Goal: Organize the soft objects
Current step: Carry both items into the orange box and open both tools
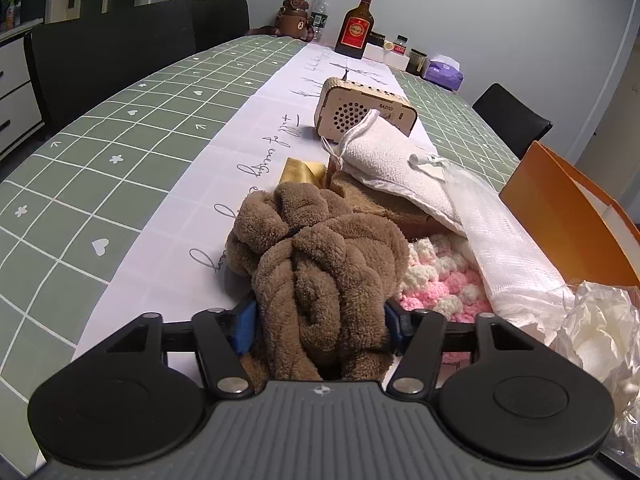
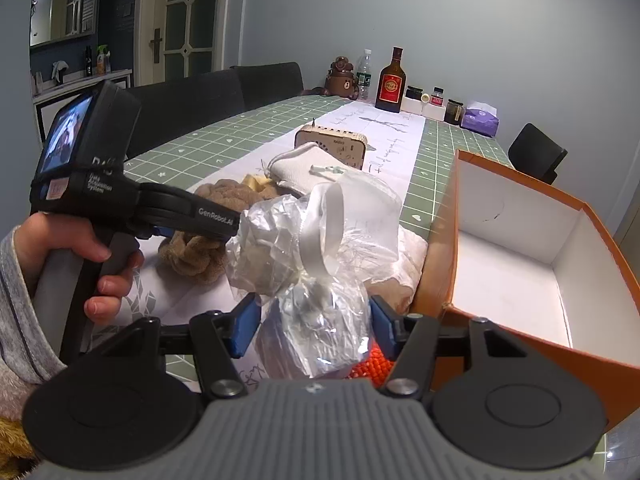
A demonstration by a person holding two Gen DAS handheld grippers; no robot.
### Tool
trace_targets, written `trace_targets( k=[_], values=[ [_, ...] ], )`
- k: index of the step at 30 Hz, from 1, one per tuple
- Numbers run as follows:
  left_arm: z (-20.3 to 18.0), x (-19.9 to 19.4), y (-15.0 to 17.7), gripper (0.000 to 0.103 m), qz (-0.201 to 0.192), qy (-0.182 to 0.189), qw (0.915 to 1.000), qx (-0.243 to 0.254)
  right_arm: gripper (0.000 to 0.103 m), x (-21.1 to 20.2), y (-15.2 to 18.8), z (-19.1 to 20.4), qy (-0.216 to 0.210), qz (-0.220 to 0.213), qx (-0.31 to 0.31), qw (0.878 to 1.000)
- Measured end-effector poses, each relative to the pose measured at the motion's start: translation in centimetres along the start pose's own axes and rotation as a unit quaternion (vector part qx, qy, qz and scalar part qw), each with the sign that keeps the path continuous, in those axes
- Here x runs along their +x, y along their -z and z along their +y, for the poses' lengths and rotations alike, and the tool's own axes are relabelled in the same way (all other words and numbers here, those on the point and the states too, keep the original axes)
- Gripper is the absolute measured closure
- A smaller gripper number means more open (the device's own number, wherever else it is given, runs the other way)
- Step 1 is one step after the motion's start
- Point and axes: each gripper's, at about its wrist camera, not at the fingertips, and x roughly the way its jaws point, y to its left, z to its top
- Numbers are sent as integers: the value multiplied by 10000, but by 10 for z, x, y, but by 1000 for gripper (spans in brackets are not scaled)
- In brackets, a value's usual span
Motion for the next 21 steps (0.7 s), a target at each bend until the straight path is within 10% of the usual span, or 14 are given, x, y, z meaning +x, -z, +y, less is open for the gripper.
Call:
trace_targets(
  k=[12,21],
  values=[
    [1,-51,-10,39,-548,131,9983,-157,45,-23,-1,-5,-135,-316,171,9993],
    [-50,-106,-33,39,-1202,660,9902,259,45,-64,-9,-61,-298,-857,1589,9831]
  ],
)
